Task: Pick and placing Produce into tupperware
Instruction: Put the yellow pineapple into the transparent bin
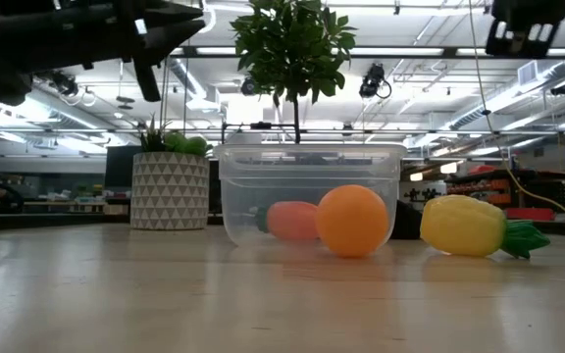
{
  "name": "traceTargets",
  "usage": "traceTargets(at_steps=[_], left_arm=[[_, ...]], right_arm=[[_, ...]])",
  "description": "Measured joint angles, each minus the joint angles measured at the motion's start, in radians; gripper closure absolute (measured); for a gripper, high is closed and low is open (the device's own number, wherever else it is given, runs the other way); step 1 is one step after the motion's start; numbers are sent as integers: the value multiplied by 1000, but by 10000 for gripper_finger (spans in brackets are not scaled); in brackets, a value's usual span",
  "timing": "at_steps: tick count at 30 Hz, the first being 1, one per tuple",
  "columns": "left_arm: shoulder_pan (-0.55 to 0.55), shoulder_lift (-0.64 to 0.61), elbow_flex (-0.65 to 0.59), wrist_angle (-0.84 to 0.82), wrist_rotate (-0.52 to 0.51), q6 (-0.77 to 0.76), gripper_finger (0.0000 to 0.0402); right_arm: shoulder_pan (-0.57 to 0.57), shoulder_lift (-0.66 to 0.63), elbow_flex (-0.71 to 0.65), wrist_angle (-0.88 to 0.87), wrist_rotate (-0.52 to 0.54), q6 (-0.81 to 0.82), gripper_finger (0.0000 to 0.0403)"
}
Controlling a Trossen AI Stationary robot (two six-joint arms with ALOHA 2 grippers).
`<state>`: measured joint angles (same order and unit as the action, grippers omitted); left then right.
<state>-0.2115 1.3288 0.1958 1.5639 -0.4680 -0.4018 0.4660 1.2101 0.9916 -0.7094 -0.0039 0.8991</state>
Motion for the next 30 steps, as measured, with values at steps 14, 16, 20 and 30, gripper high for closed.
traceTargets(at_steps=[14,16,20,30], left_arm=[[0,-2,-8,-53,96,-32,338],[0,-2,-7,-58,103,-32,338],[0,-1,-7,-61,106,-32,343],[0,-1,-7,-105,107,-30,340]], right_arm=[[38,231,0,3,55,41,203],[30,253,0,4,56,41,165],[19,293,0,4,59,41,92],[-21,410,0,10,128,-14,18]])
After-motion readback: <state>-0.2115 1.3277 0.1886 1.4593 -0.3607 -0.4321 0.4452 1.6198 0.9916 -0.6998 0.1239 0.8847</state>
